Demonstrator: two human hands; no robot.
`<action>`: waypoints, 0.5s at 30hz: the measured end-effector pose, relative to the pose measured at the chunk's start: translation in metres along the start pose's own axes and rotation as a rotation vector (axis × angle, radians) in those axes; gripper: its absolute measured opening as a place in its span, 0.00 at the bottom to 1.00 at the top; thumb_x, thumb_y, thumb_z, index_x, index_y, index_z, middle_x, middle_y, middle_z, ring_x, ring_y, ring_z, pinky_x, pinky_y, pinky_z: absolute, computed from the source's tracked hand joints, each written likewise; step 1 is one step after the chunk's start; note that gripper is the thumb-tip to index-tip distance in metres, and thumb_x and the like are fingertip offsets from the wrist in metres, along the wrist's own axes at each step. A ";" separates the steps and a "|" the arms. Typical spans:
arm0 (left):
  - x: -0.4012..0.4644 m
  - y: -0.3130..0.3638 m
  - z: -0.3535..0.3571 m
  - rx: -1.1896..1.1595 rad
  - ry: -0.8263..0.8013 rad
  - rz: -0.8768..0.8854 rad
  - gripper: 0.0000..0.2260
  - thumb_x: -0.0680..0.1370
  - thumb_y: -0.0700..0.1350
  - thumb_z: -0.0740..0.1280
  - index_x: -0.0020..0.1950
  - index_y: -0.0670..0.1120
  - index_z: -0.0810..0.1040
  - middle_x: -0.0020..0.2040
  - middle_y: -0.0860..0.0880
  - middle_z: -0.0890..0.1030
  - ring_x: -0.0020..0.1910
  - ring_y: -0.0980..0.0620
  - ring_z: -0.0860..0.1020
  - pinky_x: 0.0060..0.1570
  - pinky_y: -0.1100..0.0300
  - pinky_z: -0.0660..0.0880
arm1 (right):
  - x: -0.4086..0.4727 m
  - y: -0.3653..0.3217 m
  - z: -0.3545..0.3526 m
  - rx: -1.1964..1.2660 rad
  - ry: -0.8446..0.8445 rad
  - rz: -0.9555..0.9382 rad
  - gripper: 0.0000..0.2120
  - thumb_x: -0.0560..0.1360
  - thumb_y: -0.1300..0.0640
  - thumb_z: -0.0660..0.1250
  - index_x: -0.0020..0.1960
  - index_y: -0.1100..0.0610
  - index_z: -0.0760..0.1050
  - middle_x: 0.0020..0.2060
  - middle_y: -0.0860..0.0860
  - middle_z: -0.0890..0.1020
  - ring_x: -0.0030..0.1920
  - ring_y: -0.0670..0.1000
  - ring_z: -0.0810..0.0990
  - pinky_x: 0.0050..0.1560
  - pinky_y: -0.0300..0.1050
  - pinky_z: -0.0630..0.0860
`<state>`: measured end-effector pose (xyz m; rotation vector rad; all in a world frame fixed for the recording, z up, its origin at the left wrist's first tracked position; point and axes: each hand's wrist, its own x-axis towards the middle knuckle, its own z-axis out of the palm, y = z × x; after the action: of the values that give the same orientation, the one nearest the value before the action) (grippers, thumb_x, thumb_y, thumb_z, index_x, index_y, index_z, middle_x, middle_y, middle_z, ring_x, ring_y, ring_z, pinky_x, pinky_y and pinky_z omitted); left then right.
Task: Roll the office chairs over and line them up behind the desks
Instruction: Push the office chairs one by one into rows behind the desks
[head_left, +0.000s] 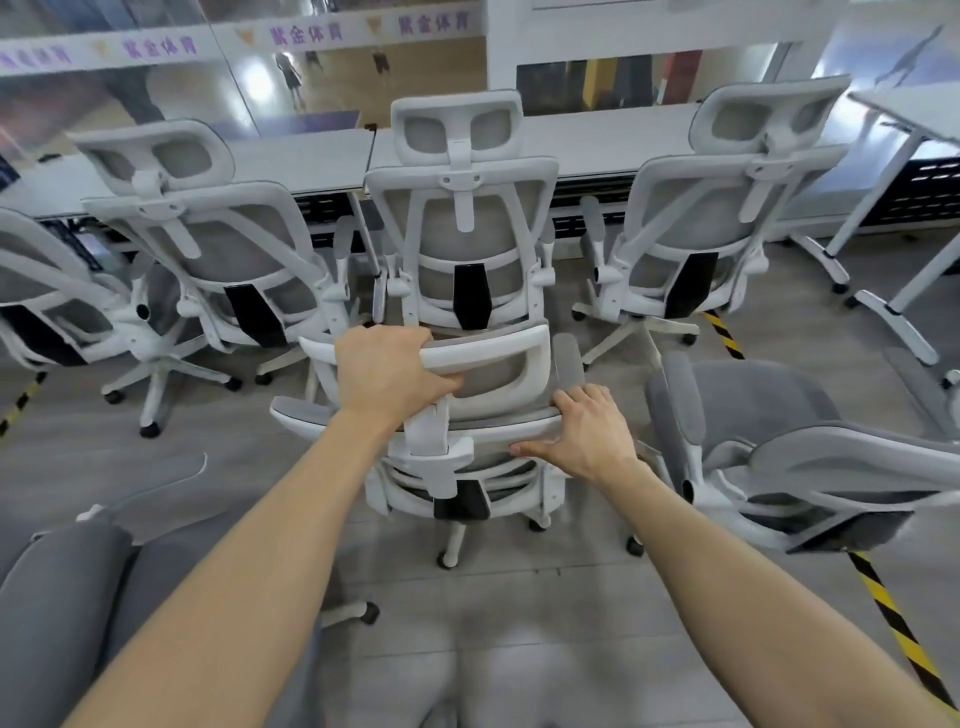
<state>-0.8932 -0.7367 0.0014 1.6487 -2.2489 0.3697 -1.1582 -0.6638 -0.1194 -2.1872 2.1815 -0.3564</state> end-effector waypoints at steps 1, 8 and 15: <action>-0.006 0.006 -0.002 -0.007 0.010 0.000 0.22 0.62 0.71 0.68 0.35 0.53 0.84 0.25 0.56 0.70 0.28 0.51 0.71 0.35 0.58 0.63 | -0.008 0.005 -0.001 0.006 0.007 -0.003 0.45 0.62 0.09 0.58 0.50 0.50 0.75 0.50 0.48 0.82 0.60 0.55 0.77 0.73 0.56 0.72; -0.048 0.047 -0.015 -0.009 0.063 0.032 0.21 0.63 0.69 0.66 0.32 0.52 0.81 0.24 0.54 0.72 0.27 0.50 0.72 0.33 0.59 0.60 | -0.066 0.038 -0.005 0.079 0.046 -0.017 0.46 0.60 0.08 0.58 0.48 0.50 0.73 0.46 0.44 0.74 0.54 0.52 0.72 0.72 0.52 0.70; -0.074 0.067 -0.023 -0.017 0.100 0.049 0.19 0.65 0.67 0.66 0.31 0.51 0.80 0.24 0.53 0.73 0.26 0.49 0.73 0.33 0.59 0.61 | -0.092 0.053 -0.009 0.090 0.060 -0.041 0.45 0.61 0.09 0.59 0.49 0.51 0.73 0.48 0.44 0.74 0.55 0.51 0.71 0.72 0.53 0.70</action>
<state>-0.9342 -0.6434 -0.0093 1.5344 -2.2151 0.4347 -1.2106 -0.5725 -0.1329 -2.2045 2.1072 -0.5172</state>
